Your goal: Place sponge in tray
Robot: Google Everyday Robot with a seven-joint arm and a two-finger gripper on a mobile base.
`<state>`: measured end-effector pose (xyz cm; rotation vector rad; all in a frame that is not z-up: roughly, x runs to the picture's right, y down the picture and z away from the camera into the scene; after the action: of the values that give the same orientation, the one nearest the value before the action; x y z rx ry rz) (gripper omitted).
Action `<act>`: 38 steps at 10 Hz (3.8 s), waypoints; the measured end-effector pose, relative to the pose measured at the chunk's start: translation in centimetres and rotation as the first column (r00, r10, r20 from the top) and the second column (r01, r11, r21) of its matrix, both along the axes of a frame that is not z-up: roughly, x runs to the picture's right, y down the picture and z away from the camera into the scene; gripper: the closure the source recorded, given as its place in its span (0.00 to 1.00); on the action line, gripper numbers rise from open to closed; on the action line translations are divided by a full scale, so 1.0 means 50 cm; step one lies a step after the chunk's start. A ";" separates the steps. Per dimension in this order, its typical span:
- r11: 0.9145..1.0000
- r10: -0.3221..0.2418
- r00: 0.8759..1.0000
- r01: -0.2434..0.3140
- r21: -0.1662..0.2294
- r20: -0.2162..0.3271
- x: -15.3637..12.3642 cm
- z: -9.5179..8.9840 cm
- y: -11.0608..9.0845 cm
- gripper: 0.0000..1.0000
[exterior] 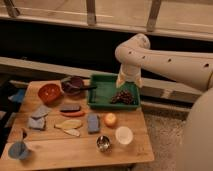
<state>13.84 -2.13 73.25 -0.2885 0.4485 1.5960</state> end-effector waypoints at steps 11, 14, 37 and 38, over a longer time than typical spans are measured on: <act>1.000 0.000 1.000 0.000 0.000 0.000 0.000 0.000 0.000 0.28; 1.000 0.000 1.000 0.000 0.000 0.000 0.000 0.000 0.000 0.28; 0.956 -0.184 0.930 0.244 -0.161 0.319 -0.322 0.001 0.196 0.28; 0.954 -0.180 0.921 0.249 -0.168 0.346 -0.324 -0.004 0.209 0.28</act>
<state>-2.35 8.35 73.05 -0.6339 0.3758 1.2552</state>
